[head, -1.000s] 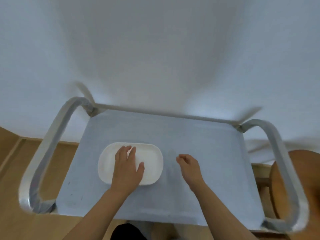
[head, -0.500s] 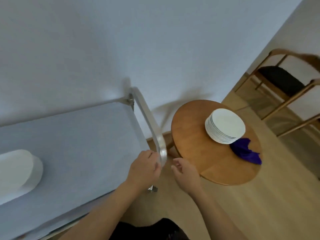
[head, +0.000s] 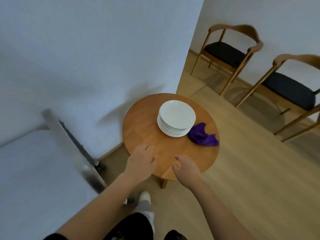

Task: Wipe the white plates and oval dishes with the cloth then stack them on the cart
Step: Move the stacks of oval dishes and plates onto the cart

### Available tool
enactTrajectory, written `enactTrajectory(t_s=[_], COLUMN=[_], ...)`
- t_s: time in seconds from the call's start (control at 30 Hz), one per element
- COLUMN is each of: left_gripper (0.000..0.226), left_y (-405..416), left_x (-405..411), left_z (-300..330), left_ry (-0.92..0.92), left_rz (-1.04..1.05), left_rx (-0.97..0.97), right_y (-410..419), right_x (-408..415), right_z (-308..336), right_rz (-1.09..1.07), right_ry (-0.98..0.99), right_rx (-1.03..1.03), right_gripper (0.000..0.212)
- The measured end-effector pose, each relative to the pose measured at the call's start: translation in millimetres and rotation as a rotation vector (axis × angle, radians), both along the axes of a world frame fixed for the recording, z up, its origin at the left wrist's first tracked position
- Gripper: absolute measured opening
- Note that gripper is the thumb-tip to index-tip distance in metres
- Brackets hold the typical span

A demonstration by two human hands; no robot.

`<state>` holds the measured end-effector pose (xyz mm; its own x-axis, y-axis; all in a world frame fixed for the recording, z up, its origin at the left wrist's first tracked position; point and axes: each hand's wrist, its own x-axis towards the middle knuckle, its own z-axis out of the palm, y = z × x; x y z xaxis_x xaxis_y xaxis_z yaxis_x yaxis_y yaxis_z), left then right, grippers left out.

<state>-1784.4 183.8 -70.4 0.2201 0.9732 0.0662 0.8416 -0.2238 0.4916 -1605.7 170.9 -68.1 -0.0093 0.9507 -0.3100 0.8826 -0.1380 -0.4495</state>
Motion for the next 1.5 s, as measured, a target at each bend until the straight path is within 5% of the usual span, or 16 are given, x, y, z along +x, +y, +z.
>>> enactTrajectory(t_s=[0.27, 0.43, 0.63, 0.83, 0.93, 1.1, 1.2, 1.33, 1.5], left_gripper=[0.046, 0.065, 0.075, 0.072, 0.059, 0.065, 0.077, 0.043, 0.036], left_y=[95.0, 152.4, 197.6, 237.2, 252.0, 250.9, 240.4, 245.5, 256.9], left_x=[23.9, 33.7, 50.7, 74.4, 87.5, 102.3, 111.6, 125.0, 125.2], left_z=[-18.3, -26.8, -43.0, -80.3, -96.6, -125.0, -133.2, -135.0, -135.5], left_ry=[-0.103, -0.129, -0.247, -0.317, -0.492, -0.723, -1.073, -1.315, -1.459], left_rz=[0.127, 0.173, 0.296, 0.476, 0.544, 0.908, 1.053, 1.163, 1.223], left_rx=[-0.288, -0.491, -0.655, -0.691, -0.647, -0.696, -0.753, -0.703, -0.679], right_y=[85.4, 137.6, 195.5, 285.8, 331.4, 368.7, 373.2, 371.9, 367.7], right_x=[24.1, 39.4, 68.9, 119.5, 141.4, 151.7, 154.0, 149.2, 143.9], right_z=[-11.3, -18.1, -26.0, -52.9, -76.1, -114.3, -135.5, -146.4, -153.3], right_rz=[-0.032, -0.108, -0.149, -0.058, -0.053, -0.273, -0.272, -0.257, -0.381], right_ry=[0.006, 0.069, 0.002, 0.023, 0.066, 0.503, 0.743, 0.99, 1.155], right_rx=[-0.066, -0.035, -0.024, -0.037, -0.114, -0.482, -0.664, -0.787, -0.836], right_gripper=[0.042, 0.025, 0.036, 0.036, 0.046, 0.069, 0.083, 0.032, 0.045])
